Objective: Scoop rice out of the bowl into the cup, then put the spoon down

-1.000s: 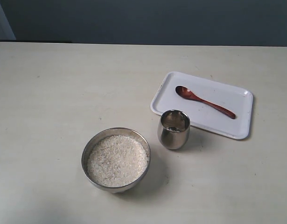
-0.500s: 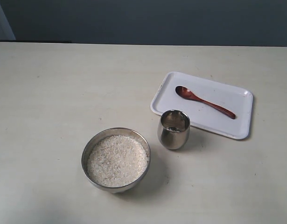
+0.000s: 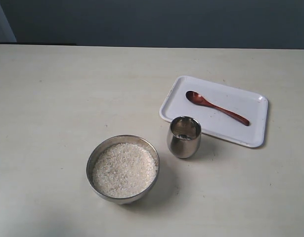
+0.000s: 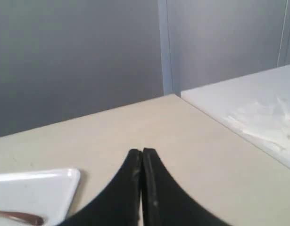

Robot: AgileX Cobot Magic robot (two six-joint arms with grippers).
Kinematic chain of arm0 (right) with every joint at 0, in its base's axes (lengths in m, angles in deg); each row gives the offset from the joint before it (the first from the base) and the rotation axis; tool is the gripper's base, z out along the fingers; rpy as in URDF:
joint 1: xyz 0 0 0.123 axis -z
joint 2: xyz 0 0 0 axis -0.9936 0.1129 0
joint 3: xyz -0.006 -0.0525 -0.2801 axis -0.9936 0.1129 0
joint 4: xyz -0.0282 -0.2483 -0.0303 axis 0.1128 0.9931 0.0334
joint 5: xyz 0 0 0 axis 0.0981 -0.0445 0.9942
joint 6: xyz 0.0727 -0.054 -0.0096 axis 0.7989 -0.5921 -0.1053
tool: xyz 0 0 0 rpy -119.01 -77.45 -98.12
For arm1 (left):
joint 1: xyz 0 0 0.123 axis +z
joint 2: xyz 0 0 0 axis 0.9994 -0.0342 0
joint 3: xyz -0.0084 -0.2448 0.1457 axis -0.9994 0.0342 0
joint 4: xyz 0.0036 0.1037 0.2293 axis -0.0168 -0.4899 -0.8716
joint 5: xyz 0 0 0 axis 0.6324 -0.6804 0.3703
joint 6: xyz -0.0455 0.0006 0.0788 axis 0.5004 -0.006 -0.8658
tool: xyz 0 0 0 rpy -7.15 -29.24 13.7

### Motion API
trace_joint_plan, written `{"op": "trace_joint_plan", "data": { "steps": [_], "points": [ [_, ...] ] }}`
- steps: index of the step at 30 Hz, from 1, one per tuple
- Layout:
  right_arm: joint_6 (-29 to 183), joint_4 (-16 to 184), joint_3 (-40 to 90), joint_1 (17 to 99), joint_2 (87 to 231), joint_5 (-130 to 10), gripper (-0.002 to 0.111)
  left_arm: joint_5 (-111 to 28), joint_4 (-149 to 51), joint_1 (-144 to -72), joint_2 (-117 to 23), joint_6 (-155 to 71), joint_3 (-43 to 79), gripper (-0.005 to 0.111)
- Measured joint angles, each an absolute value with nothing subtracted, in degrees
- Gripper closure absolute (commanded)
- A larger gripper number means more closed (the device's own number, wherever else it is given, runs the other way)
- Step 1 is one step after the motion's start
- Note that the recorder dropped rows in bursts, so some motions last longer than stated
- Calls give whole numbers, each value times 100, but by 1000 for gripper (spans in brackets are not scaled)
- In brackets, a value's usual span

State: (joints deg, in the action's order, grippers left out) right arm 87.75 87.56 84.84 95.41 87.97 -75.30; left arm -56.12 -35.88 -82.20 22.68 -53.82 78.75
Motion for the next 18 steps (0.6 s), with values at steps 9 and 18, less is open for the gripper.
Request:
{"op": "trace_joint_plan", "data": {
  "steps": [9, 18],
  "points": [
    [8585, 8805, 8777, 9541, 8786, -8136, 108, -5612, -3588, -8220, 2268, -5382, 7875, 106],
    [8144, 8607, 8964, 9541, 8745, -7919, 108, -5612, -3588, -8220, 2268, -5382, 7875, 106]
  ]
}}
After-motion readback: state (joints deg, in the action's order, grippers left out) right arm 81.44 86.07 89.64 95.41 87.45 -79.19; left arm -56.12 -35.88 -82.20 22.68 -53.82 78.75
